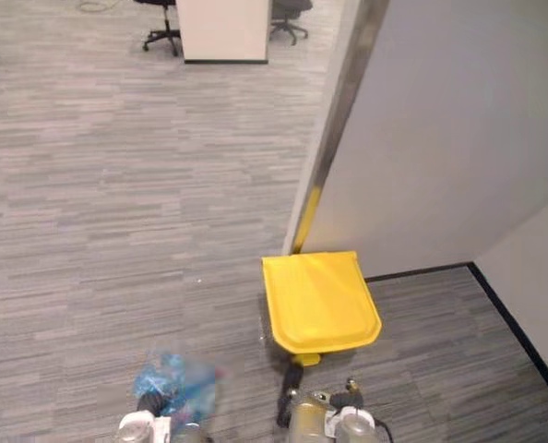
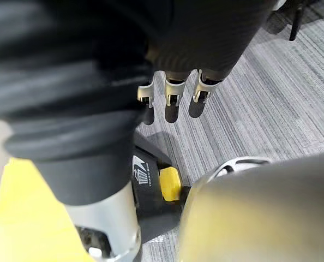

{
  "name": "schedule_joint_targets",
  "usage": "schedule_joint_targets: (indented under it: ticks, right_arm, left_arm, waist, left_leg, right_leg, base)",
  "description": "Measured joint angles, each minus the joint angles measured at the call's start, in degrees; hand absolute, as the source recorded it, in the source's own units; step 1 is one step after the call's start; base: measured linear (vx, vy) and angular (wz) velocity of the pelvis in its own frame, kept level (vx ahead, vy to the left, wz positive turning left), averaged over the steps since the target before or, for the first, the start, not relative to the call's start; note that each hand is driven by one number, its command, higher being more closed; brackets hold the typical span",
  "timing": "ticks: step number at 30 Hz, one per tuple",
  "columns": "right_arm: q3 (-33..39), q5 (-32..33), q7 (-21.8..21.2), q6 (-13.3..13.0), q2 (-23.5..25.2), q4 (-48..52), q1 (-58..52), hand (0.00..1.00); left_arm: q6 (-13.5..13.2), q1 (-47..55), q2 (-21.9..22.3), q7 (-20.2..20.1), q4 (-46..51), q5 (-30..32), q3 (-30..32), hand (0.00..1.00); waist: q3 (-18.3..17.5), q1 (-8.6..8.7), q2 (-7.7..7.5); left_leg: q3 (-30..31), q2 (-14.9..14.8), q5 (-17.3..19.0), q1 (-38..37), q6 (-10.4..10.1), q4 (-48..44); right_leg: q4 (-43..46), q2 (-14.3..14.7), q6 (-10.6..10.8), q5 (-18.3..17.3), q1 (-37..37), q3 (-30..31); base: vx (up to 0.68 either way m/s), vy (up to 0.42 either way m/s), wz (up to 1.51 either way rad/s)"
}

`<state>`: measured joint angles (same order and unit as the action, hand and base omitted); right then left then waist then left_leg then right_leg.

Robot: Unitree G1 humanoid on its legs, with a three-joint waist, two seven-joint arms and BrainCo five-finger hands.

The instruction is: Gather rubbish on tea table into small bin, then transfer packed bag to large trash can.

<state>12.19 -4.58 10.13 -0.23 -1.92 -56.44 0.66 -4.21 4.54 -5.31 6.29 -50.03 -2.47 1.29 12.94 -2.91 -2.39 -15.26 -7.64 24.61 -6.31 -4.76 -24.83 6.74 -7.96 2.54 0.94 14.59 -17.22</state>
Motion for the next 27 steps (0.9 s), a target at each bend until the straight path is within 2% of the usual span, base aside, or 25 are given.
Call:
schedule_joint_targets:
  ticks: [1, 2, 3, 4, 5, 6, 8, 10, 12, 16, 20, 21, 22, 27]
  right_arm:
    - [0.1, 0.0, 0.0, 0.1, -0.2, 0.6, 0.2, 0.00]
    - [0.6, 0.1, 0.0, 0.1, -0.1, 2.0, 0.6, 0.00]
    - [1.3, 0.1, 0.0, 0.1, 0.0, 3.8, 0.6, 0.00]
    - [1.3, 0.1, 0.0, 0.0, 0.0, 4.0, 0.6, 0.00]
    - [1.4, 0.1, 0.0, 0.0, 0.2, 4.3, 0.4, 0.00]
    - [1.2, 0.1, -0.1, 0.0, 0.5, 4.5, 0.0, 0.00]
    - [1.2, 0.0, -0.1, 0.1, 0.5, 4.4, -0.1, 0.00]
    - [0.7, -0.1, -0.2, 0.6, 0.3, 4.0, 1.3, 0.00]
    - [0.0, -0.6, -0.3, 0.8, 0.2, 3.9, 2.2, 0.00]
    - [-6.5, -2.1, -0.5, 0.7, -0.3, 4.0, 4.7, 0.00]
    - [-12.3, -2.1, -0.5, 0.5, -0.9, 6.9, 7.6, 0.00]
    - [-14.0, -2.2, -0.5, 0.4, -1.7, 8.7, 9.0, 0.00]
    - [-15.5, -2.2, -0.4, 0.4, -3.0, 9.5, 11.5, 0.00]
    - [-17.1, -2.3, -0.1, -0.3, -8.2, 10.5, 22.8, 0.00]
  left_arm:
    - [0.0, -0.6, 0.4, 0.0, -0.1, 0.0, 0.0, 1.00]
    - [-0.2, -2.2, 1.1, 0.0, 0.0, 0.0, -0.2, 1.00]
    - [-0.3, -4.2, 1.9, 0.0, 0.0, 0.0, -0.5, 1.00]
    - [-0.3, -4.6, 2.0, 0.0, 0.1, 0.1, -0.7, 1.00]
    - [-0.4, -5.2, 2.1, -0.2, 0.4, 0.1, -0.7, 1.00]
    - [-0.5, -5.2, 2.0, -0.3, 1.4, 0.1, -0.7, 1.00]
    - [-0.5, -5.6, 2.2, -0.3, 1.5, 0.1, -0.6, 1.00]
    - [-0.4, -5.5, 2.3, -0.2, 1.2, 0.1, -0.4, 1.00]
    - [-0.3, -5.5, 2.4, -0.3, 1.0, 0.1, 0.0, 1.00]
    - [-0.4, -6.1, 1.8, -0.3, 1.4, 0.1, 0.0, 1.00]
    - [-0.5, -6.1, 0.4, -0.3, 3.6, 0.1, 0.0, 1.00]
    - [-0.5, -6.5, -0.6, -0.3, 4.7, 0.1, -0.3, 1.00]
    - [-0.5, -6.3, -1.3, -0.2, 6.2, 0.1, -0.6, 1.00]
    - [-0.6, -4.9, -3.1, -0.2, 10.9, -0.6, -2.4, 1.00]
  waist:
    - [0.5, -0.15, 1.26]
    - [1.9, -0.28, 2.73]
    - [2.7, -0.21, 2.88]
    - [2.9, -0.24, 2.81]
    - [2.8, -0.09, 2.30]
    - [2.6, 0.05, 1.69]
    - [2.2, -0.22, 1.06]
    - [2.5, -0.53, 2.25]
    - [2.5, -0.54, 2.50]
    - [2.3, -0.53, 2.20]
    - [1.7, -0.59, 1.82]
    - [1.7, -0.38, 1.94]
    - [2.0, -0.54, 1.70]
    - [2.8, -1.35, 1.63]
  left_leg:
    - [0.3, -1.1, 0.6, -0.1, -0.5, -0.8]
    - [2.1, -1.9, 0.6, 0.0, -0.6, -1.4]
    - [4.5, -1.7, 0.6, -0.5, -0.6, -1.2]
    - [5.2, -1.7, 0.6, -0.9, -0.6, -1.3]
    - [7.0, -1.7, 0.7, -2.1, -0.6, -1.3]
    - [8.6, -1.3, 0.7, -2.2, -0.5, -1.4]
    - [10.0, -1.9, 0.7, -2.3, -0.5, -1.6]
    - [11.2, -3.7, 0.2, -1.7, -1.3, 0.0]
    - [11.1, -3.7, -0.8, -1.7, -2.6, 2.7]
    - [11.3, -3.6, -1.3, -1.5, -2.8, 4.7]
    - [14.2, -3.5, -1.2, 3.7, -2.9, 4.7]
    - [15.9, -3.6, -1.0, 5.8, -2.7, 4.9]
    - [16.9, -3.7, -0.9, 6.9, -2.5, 4.9]
    - [17.5, -4.2, -1.2, 8.3, -2.0, 4.4]
  right_leg:
    - [1.2, 0.9, 0.0, -0.6, -0.3, 0.3]
    - [4.6, 1.8, 0.1, -3.5, 0.8, 1.2]
    - [11.0, 1.8, 0.6, -6.9, 3.1, 2.7]
    - [13.2, 1.7, 0.8, -8.2, 3.6, 3.1]
    - [19.1, 1.5, 1.0, -12.5, 4.6, 4.1]
    - [23.4, 0.9, 0.2, -15.1, 5.5, 4.3]
    - [26.0, 0.5, -0.3, -17.2, 5.6, 3.1]
    - [26.9, 0.7, -1.3, -17.6, 6.1, 0.7]
    - [26.9, 0.7, -1.4, -17.6, 7.3, 0.6]
    - [26.7, 0.7, -2.0, -16.9, 8.6, 1.2]
    - [24.6, 0.6, -1.1, -14.1, 11.8, 0.6]
    - [23.0, 0.6, 0.4, -13.8, 12.2, -0.7]
    - [21.9, 1.1, 0.8, -13.5, 12.4, -1.0]
    - [20.3, 2.4, 0.5, -12.6, 12.7, -0.5]
  base:
    - [0.32, -0.122, -0.27]
    - [0.31, -0.126, -0.04]
    - [0.24, -0.103, 0.09]
    - [0.25, -0.160, 0.30]
    - [0.22, -0.147, 0.59]
    - [0.27, -0.182, 0.69]
    - [0.19, -0.121, 0.52]
    - [0.23, -0.143, 0.27]
    - [0.13, -0.107, 0.05]
    - [0.00, -0.071, 0.00]
    - [-0.16, -0.067, 0.21]
    - [-0.19, -0.116, 0.48]
    - [-0.18, -0.121, 0.49]
    - [-0.08, -0.092, 0.04]
